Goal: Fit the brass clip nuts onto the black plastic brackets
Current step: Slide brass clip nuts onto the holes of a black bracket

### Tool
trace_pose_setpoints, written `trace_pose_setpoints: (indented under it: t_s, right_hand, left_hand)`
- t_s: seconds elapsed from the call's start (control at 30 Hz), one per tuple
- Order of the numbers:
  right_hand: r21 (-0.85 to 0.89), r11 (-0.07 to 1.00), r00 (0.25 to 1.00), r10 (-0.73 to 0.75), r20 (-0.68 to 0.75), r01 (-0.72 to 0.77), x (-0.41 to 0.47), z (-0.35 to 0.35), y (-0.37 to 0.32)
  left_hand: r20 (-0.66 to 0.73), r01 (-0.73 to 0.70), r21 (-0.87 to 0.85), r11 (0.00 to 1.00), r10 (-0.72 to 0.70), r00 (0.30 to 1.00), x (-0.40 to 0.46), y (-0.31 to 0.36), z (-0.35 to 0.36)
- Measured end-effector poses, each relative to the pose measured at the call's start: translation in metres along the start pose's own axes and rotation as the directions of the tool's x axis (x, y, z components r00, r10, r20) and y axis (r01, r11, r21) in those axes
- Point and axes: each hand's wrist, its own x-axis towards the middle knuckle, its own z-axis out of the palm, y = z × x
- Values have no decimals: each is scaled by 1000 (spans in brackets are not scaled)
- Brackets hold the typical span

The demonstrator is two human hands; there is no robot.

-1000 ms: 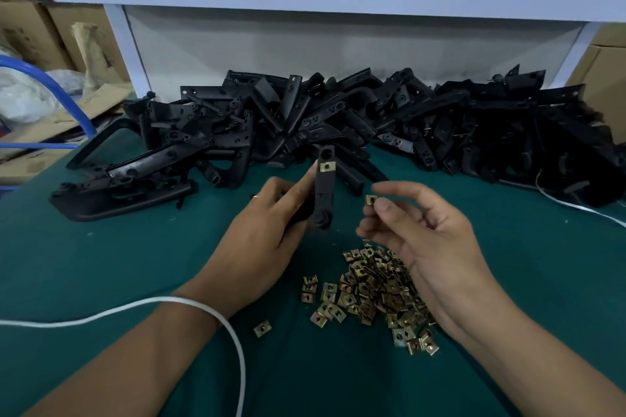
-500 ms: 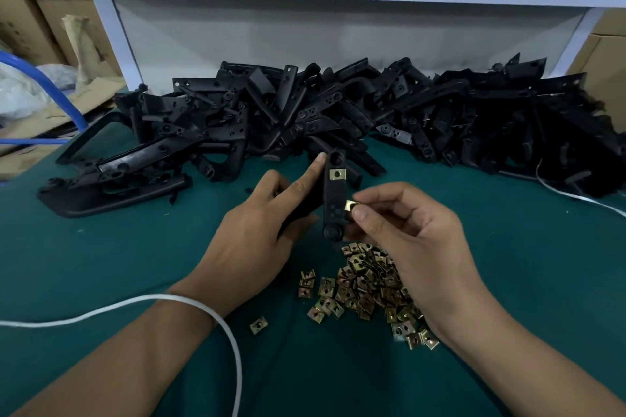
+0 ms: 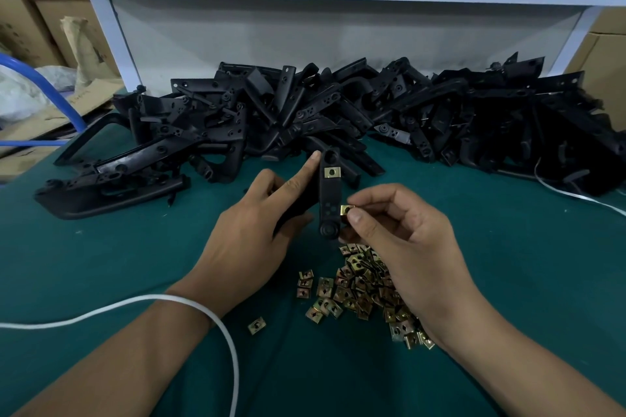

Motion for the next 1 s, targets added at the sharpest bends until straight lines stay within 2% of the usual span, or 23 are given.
trace_pose_setpoints:
  t_s: [0.27, 0.43, 0.67, 1.0]
  right_hand:
    - [-23, 1000, 1000, -8, -9, 7, 2, -3, 3]
    - [7, 1000, 1000, -27, 17, 26, 3, -3, 5]
    - [121, 992, 999, 32, 15, -34, 4, -2, 6]
    - [114, 993, 999, 30, 19, -32, 3, -2, 5]
  left_hand:
    - [30, -49, 35, 998, 48, 998, 1, 3, 0]
    - [-18, -2, -35, 999, 2, 1000, 1, -2, 1]
    - [-8, -11, -24, 1000, 11, 1000, 1, 0, 1]
    - [2, 7, -9, 1000, -7, 1000, 1, 2, 0]
